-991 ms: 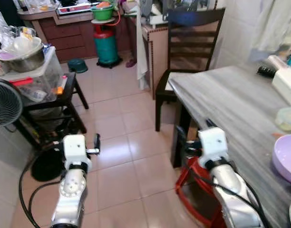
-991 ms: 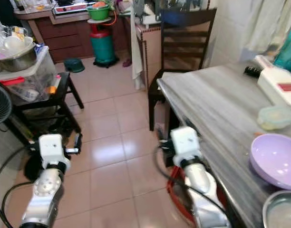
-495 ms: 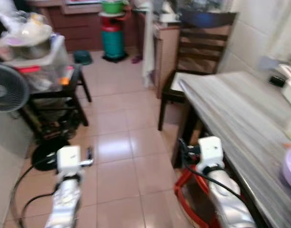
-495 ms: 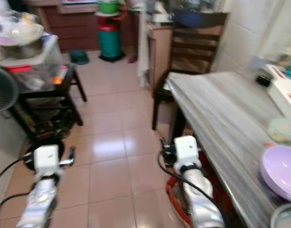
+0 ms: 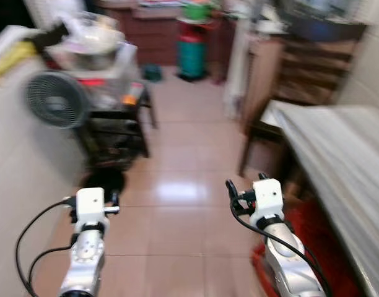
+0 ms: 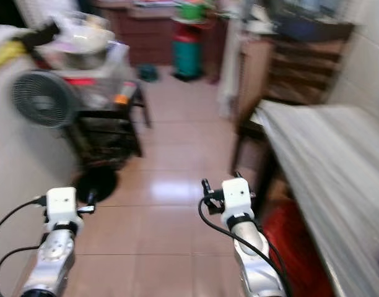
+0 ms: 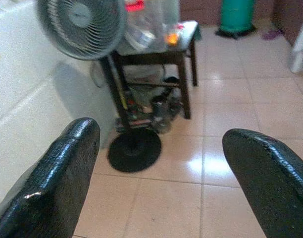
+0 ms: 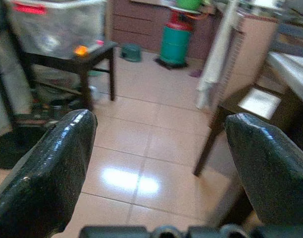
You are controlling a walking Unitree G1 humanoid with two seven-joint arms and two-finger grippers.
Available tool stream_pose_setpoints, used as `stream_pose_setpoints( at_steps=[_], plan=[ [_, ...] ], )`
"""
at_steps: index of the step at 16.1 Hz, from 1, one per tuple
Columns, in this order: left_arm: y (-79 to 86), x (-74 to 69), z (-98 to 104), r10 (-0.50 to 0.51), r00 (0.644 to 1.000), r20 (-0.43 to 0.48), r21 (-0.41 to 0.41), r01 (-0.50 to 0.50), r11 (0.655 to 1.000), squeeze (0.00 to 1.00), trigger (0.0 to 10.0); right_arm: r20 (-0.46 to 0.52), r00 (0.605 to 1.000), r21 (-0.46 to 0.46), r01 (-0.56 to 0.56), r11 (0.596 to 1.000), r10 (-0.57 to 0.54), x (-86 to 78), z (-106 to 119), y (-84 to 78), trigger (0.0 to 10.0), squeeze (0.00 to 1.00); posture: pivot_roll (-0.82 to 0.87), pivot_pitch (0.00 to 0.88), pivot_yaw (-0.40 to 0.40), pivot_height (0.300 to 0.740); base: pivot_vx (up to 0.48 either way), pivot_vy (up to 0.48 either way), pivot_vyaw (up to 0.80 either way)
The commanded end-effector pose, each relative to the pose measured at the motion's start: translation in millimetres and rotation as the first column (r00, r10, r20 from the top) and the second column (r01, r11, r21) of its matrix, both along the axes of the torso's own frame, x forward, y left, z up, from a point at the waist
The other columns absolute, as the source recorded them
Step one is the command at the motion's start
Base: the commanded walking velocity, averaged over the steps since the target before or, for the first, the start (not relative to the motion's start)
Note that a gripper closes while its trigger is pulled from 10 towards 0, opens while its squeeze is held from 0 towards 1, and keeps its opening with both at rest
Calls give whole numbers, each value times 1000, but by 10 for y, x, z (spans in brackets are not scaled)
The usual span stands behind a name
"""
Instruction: Setting the table
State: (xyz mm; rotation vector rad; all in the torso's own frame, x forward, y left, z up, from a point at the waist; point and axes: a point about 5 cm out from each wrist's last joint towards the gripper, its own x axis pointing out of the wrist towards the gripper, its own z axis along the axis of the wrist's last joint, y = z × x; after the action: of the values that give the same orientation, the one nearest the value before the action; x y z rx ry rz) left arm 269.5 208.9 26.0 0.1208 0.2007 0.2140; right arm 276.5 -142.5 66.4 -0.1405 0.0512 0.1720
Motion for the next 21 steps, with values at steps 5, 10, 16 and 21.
stream_pose_setpoints(
  at_steps=[5, 10, 16, 21],
  plan=[
    [-12, -12, -11, -7, 1000, -4, 4, 7, 1000, 0, 10000, -1, 1000, -2, 20, 1000, -20, -5, -1, -62, 10000, 0, -80, 0, 49, 740, 0, 0, 444],
    [-12, -12, -11, -7, 1000, -4, 4, 7, 1000, 0, 10000, -1, 1000, -2, 20, 1000, -20, -5, -1, -62, 10000, 0, -80, 0, 49, 740, 0, 0, 444],
    [-16, 78, -230, -53, 985, -166, 5, 54, 999, 0, 10000, -188, 952, 67, 258, 964, -242, -6, -409, -325, 10000, 0, -106, 0, 84, 740, 0, 400, 74],
    [-76, 115, -234, -110, 982, -152, -20, 108, 994, 0, 10000, -194, 946, 66, 275, 959, -258, -3, -478, -342, 10000, 0, -113, 0, 93, 740, 0, 96, 0]
  ],
)
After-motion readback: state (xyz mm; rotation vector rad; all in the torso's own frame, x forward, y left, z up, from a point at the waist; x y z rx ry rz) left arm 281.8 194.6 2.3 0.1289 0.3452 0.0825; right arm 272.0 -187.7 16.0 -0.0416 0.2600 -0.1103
